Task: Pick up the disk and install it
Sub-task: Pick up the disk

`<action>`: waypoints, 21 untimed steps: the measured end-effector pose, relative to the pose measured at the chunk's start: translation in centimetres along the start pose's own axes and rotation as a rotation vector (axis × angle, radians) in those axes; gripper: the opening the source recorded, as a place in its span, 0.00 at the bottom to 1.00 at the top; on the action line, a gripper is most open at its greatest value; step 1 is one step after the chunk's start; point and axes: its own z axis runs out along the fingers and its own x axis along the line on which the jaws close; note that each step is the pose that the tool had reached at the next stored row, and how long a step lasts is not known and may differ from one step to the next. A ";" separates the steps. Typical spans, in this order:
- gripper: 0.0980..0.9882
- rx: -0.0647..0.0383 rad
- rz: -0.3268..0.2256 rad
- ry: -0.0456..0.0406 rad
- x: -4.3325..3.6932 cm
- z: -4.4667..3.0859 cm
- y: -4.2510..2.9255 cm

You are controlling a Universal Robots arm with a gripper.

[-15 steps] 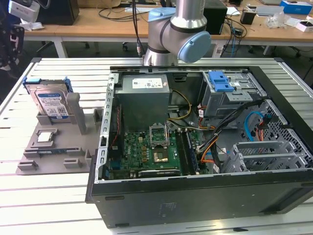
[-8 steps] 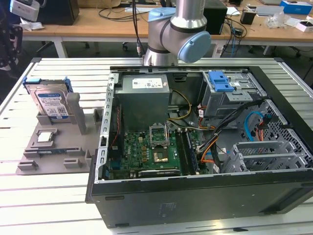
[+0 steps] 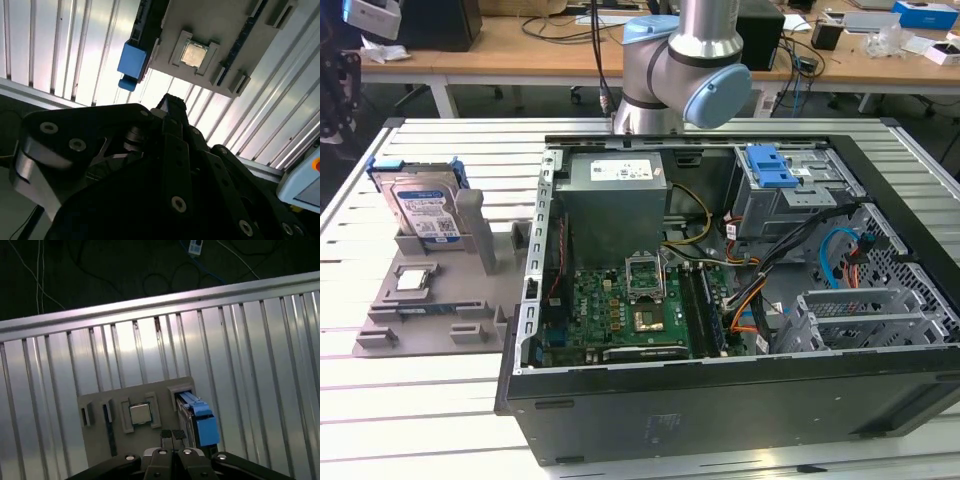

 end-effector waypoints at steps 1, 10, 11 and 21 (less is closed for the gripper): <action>0.01 -0.001 -0.022 0.0008 0.00 0.00 0.00; 0.01 -0.002 -0.083 0.0030 0.00 0.00 0.00; 0.01 -0.002 -0.083 0.0030 0.00 0.00 0.00; 0.43 -0.002 -0.084 0.0030 0.00 0.00 0.00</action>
